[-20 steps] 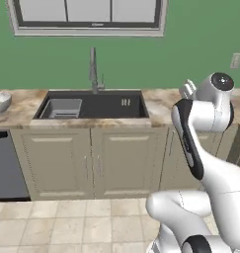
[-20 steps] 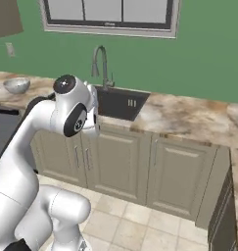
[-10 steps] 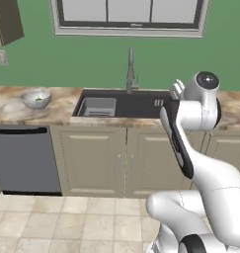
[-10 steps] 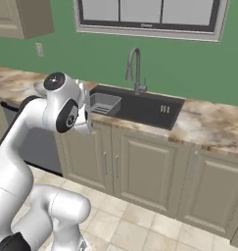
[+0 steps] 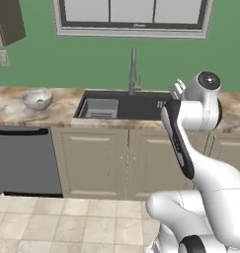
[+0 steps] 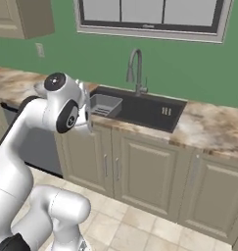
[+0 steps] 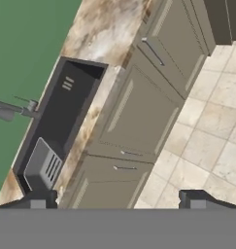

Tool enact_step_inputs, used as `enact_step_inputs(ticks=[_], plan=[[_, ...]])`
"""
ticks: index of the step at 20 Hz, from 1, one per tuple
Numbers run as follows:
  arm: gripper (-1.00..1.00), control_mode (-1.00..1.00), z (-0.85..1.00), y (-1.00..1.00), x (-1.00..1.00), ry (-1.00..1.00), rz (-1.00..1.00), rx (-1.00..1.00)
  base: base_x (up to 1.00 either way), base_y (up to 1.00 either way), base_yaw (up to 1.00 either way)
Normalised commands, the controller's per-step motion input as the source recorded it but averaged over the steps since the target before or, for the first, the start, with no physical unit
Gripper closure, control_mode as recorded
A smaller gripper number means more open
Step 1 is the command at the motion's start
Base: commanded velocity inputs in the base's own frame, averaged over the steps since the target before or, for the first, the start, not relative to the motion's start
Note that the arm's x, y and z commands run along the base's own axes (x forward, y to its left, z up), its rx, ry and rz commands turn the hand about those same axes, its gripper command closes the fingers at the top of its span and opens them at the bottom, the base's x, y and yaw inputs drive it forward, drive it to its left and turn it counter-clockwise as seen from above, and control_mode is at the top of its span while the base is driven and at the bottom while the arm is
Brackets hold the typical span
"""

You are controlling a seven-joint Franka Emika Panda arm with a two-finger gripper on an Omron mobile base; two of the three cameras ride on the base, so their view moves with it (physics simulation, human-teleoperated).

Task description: Move the glass cup from next to the sink to the open cabinet. Then, move the bowl with the lime to the fridge to clear the area for faucet cleaning.

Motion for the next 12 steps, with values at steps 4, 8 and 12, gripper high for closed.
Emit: enact_step_inputs(ticks=[4,8,12], plan=[[-1.0,1.0,0.0,0.0,0.0,0.0,0.0,0.0,1.0,-0.4,-0.01],[-1.0,1.0,0.0,0.0,0.0,0.0,0.0,0.0,1.0,-0.55,0.04],[-1.0,1.0,0.0,0.0,0.0,0.0,0.0,0.0,0.19,0.7,0.4]])
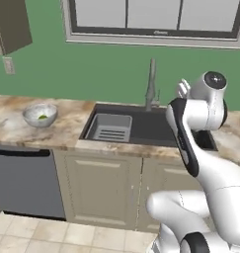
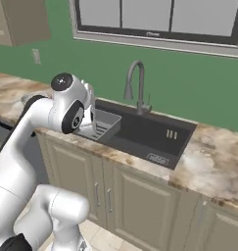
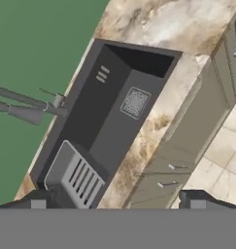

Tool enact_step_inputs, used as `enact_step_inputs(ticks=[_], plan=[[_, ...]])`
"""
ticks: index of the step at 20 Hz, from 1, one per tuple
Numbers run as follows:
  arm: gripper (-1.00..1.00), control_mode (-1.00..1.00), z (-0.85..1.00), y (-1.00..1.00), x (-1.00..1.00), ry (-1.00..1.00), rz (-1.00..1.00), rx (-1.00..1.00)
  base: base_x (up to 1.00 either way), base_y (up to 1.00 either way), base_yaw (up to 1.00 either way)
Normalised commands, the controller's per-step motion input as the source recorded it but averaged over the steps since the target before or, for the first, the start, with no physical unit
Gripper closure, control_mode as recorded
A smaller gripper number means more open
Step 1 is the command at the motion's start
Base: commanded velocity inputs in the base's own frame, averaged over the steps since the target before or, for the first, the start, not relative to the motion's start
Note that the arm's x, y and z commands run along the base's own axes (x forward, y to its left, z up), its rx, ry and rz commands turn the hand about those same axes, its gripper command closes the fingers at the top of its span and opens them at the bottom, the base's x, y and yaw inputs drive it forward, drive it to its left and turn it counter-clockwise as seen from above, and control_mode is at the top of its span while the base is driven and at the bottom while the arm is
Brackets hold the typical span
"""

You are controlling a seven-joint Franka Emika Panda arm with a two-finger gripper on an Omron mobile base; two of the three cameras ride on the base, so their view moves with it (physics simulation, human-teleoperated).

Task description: Move the glass cup from next to the sink to the open cabinet. Then, move the bowl with the lime to the fridge to clear the area for faucet cleaning.

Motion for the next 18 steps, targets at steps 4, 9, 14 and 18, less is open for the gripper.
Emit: enact_step_inputs(ticks=[4,9,14,18], plan=[[-1.0,1.0,0.0,0.0,0.0,0.0,0.0,0.0,0.44,1.0,0.14],[-1.0,1.0,0.0,0.0,0.0,0.0,0.0,0.0,0.93,1.0,0.0],[-1.0,1.0,0.0,0.0,0.0,0.0,0.0,0.0,1.0,1.0,-0.07],[-1.0,1.0,0.0,0.0,0.0,0.0,0.0,0.0,0.64,0.3,0.49]])
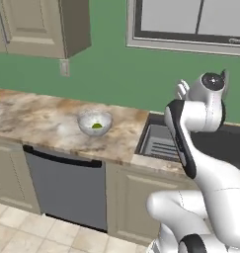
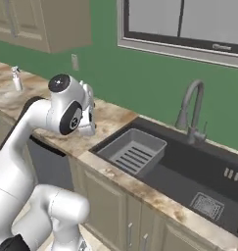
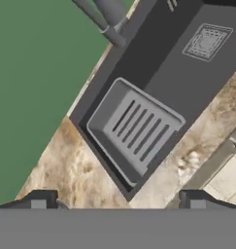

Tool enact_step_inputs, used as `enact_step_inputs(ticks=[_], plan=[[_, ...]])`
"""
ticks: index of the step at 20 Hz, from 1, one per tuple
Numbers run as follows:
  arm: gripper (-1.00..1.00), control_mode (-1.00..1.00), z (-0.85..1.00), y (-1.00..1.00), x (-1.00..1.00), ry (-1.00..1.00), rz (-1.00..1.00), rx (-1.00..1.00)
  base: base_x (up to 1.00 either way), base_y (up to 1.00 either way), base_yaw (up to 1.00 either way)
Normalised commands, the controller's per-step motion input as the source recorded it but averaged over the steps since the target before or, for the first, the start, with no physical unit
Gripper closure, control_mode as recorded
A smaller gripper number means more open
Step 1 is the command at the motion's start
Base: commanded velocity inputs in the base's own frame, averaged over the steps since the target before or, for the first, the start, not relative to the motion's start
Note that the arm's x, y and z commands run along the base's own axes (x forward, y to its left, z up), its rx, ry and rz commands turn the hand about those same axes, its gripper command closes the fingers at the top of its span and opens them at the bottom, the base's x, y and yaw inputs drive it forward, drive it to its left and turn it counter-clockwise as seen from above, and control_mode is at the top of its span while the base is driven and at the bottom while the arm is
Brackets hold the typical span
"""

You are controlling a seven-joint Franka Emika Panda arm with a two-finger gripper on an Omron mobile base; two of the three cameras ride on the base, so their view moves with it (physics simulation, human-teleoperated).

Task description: Move the glass cup from next to the sink to the open cabinet. Then, move the bowl with the lime to the fridge to clear the area for faucet cleaning.

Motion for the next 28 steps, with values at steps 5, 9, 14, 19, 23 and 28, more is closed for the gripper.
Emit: enact_step_inputs(ticks=[5,9,14,19,23,28], plan=[[-1.0,1.0,0.0,0.0,0.0,0.0,0.0,0.0,0.39,0.57,0.53],[-1.0,1.0,0.0,0.0,0.0,0.0,0.0,0.0,1.0,0.41,0.01],[-1.0,1.0,0.0,0.0,0.0,0.0,0.0,0.0,1.0,0.54,-0.31],[-1.0,1.0,0.0,0.0,0.0,0.0,0.0,0.0,0.77,0.25,-0.62],[-1.0,1.0,0.0,0.0,0.0,0.0,0.0,0.0,0.78,-0.13,-0.37],[-1.0,-1.0,-0.29,-0.58,0.38,0.12,0.37,0.01,0.0,0.0,0.0]])
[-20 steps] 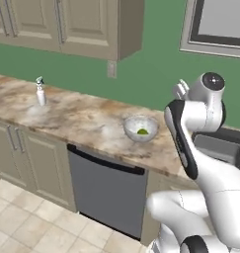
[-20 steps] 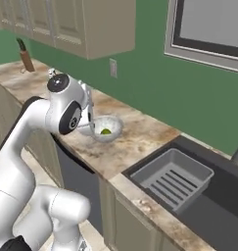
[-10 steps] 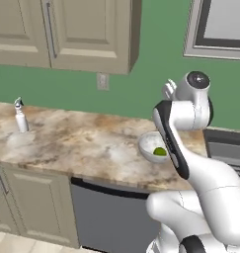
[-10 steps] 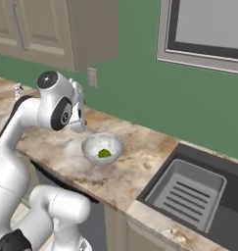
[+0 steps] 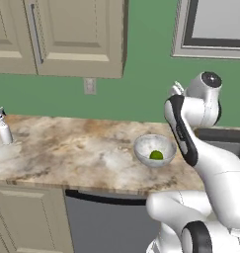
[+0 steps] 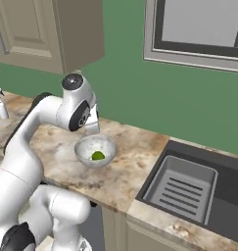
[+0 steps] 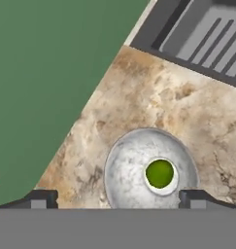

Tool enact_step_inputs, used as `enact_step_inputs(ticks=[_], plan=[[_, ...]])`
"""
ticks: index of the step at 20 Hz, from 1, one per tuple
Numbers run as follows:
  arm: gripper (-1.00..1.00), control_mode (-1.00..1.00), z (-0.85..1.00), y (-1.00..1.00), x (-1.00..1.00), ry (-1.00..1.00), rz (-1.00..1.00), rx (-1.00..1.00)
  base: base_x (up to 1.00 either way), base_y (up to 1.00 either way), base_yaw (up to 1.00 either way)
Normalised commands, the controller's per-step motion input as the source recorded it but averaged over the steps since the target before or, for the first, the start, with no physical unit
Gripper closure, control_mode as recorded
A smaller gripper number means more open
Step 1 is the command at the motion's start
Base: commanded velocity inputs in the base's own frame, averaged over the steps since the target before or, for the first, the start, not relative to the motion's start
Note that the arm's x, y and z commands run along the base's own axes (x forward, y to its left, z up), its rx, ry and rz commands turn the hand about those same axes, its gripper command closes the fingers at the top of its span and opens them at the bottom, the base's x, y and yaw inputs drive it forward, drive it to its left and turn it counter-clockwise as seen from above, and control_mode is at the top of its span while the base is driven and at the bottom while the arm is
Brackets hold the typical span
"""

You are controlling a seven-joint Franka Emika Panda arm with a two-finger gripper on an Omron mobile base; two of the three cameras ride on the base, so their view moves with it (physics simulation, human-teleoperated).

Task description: Move the glass cup from next to the sink to the open cabinet. Then, move the bowl with the lime to the fridge to clear the area for faucet cleaning.

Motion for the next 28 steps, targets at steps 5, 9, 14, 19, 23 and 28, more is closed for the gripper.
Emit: enact_step_inputs(ticks=[5,9,14,19,23,28], plan=[[-1.0,-1.0,-0.81,-0.18,0.0,0.26,0.75,0.0,0.0,0.0,0.0],[-1.0,-1.0,-0.98,-0.02,0.0,0.2,0.68,0.0,0.0,0.0,0.0],[-1.0,-1.0,-0.38,0.03,0.02,0.08,0.18,0.0,0.0,0.0,0.0],[-1.0,-1.0,-0.03,-0.57,0.0,0.1,-0.07,0.0,0.0,0.0,0.0],[-1.0,-1.0,-0.03,-0.13,-0.07,0.06,-0.09,-0.01,0.0,0.0,0.0],[-1.0,-1.0,-0.44,0.29,0.05,0.1,0.03,-0.15,0.0,0.0,0.0]])
